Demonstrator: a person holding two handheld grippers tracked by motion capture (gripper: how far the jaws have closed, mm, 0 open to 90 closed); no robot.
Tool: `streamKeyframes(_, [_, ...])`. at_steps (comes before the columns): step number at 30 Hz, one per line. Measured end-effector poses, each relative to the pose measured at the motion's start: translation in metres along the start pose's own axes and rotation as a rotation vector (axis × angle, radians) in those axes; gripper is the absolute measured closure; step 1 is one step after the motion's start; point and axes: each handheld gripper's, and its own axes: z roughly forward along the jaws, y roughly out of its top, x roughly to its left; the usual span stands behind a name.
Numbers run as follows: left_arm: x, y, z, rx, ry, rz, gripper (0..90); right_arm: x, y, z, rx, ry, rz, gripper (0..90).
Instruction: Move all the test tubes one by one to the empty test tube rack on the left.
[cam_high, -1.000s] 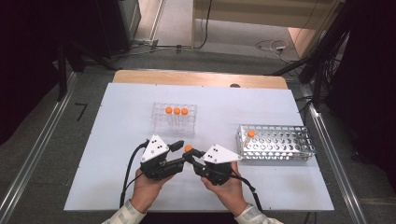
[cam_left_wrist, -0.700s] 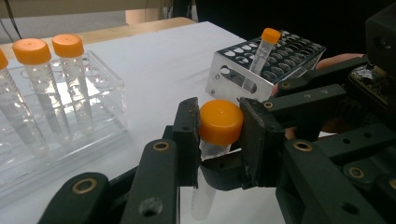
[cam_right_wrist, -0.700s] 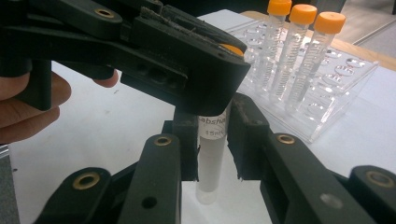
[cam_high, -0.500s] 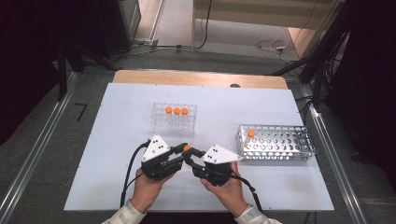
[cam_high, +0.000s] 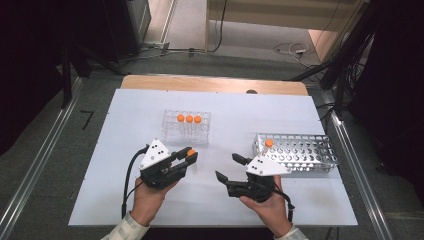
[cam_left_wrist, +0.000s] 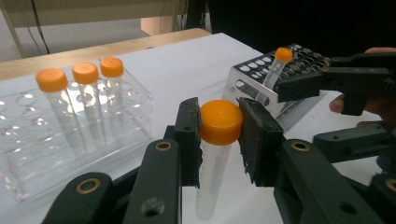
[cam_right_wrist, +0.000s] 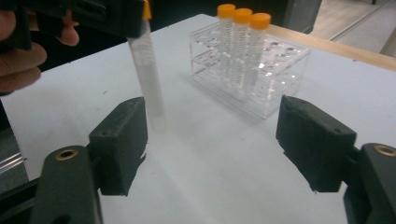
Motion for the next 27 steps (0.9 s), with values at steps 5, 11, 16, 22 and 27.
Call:
streamKeyframes(5, [0.004,0.007,-0.007,-0.008,0.020,-0.002,70.4,-0.007,-0.005,-0.017,-0.014,-0.019,0.016,20.2])
streamKeyframes(11, [0.012,0.016,-0.009,-0.019,0.044,-0.009,70.4,-0.012,-0.012,-0.030,-0.014,-0.041,0.017,19.5])
streamKeyframes(16, [0.019,0.021,-0.008,-0.023,0.065,-0.013,70.4,-0.018,-0.013,-0.038,-0.022,-0.058,0.031,19.5])
streamKeyframes(22, [0.026,0.026,-0.006,-0.021,0.082,-0.017,70.4,-0.022,-0.014,-0.043,-0.031,-0.075,0.039,18.8])
streamKeyframes(27, [0.030,0.031,-0.005,-0.027,0.093,-0.022,70.3,-0.027,-0.016,-0.047,-0.034,-0.086,0.047,18.4])
